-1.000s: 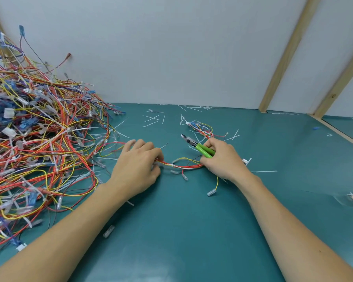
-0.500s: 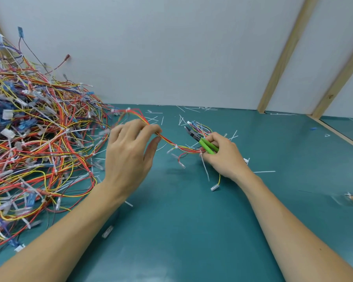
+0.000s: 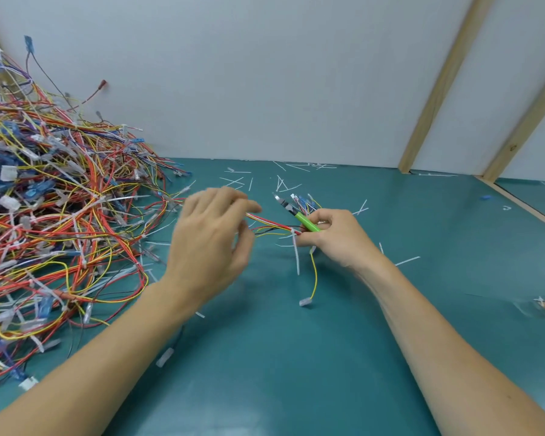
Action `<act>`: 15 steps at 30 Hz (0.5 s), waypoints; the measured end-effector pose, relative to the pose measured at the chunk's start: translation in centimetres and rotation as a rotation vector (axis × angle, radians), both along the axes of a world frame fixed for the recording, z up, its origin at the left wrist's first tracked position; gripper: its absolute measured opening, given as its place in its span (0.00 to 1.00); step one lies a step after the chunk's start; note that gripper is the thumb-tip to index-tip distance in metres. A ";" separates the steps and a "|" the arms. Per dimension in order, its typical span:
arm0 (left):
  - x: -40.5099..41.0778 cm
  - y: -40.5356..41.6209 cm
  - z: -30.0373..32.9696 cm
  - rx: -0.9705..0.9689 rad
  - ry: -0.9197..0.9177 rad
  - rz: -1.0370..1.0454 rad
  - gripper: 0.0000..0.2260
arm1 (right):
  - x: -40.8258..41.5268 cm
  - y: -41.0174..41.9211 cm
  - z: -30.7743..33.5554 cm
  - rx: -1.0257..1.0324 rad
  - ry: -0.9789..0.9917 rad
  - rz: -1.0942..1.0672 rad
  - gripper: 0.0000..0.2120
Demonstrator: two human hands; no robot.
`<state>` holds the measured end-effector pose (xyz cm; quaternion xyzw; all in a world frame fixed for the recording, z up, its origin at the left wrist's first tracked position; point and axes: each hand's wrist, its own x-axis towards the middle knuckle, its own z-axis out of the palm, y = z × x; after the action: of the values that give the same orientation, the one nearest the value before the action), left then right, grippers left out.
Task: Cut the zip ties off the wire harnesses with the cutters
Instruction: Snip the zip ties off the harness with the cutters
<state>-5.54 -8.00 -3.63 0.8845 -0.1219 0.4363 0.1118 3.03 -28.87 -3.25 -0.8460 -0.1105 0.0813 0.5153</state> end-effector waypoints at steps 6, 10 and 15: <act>0.8 -1.1 -2.4 0.148 0.165 -0.088 0.09 | -1.3 1.8 -0.4 -0.022 0.015 -0.008 0.11; 1.1 -0.2 -2.7 -0.063 0.192 -0.201 0.09 | -2.0 2.5 -0.4 0.057 0.100 0.048 0.09; 1.4 0.6 -3.0 -0.357 0.252 -0.318 0.06 | -2.7 2.8 -0.1 0.154 0.151 0.046 0.10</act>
<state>-4.12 -7.37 -6.65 0.8679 -0.1656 0.3141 0.3473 0.36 -26.07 -3.34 -0.7926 -0.0967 0.1476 0.5837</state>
